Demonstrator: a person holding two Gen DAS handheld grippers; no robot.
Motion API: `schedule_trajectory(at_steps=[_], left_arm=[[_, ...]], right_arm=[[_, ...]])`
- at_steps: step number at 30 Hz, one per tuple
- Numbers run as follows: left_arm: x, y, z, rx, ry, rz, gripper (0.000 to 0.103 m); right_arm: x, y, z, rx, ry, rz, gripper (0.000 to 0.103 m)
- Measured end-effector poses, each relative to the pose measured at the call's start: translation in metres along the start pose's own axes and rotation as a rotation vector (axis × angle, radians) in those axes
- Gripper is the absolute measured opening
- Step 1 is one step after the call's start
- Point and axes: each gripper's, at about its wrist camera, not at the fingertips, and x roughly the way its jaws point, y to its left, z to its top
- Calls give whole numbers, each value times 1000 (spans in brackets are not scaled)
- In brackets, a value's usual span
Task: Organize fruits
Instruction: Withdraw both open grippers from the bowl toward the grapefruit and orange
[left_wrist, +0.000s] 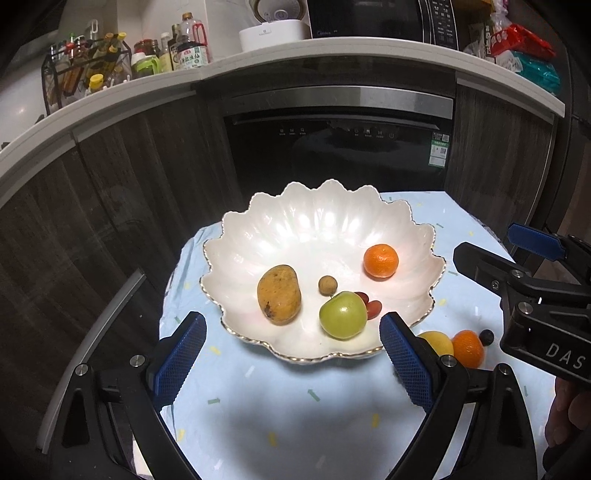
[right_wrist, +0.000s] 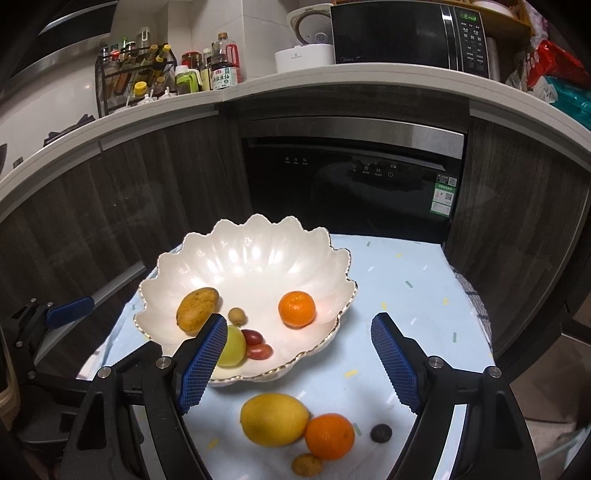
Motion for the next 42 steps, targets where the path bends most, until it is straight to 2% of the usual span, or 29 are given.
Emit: schedule_trajectory(at_steps=[6,12,23,42], left_arm=[[-18,-1,-3,-5,-23,5,99],[-33,-8,-9,-5,-40,-1,100],[-55,-27,-23,-1,-54,-48,100],[-49,-63,-39,53,-33,-131,100]], right_arm=[[-19,0,-4,-2,-19,-13,81],[-40,-4,-10,1,-43,-42,86],[-70,-16,-24,2,-66,-76,86],[-82,-47,-58,23,-33,-127,86]])
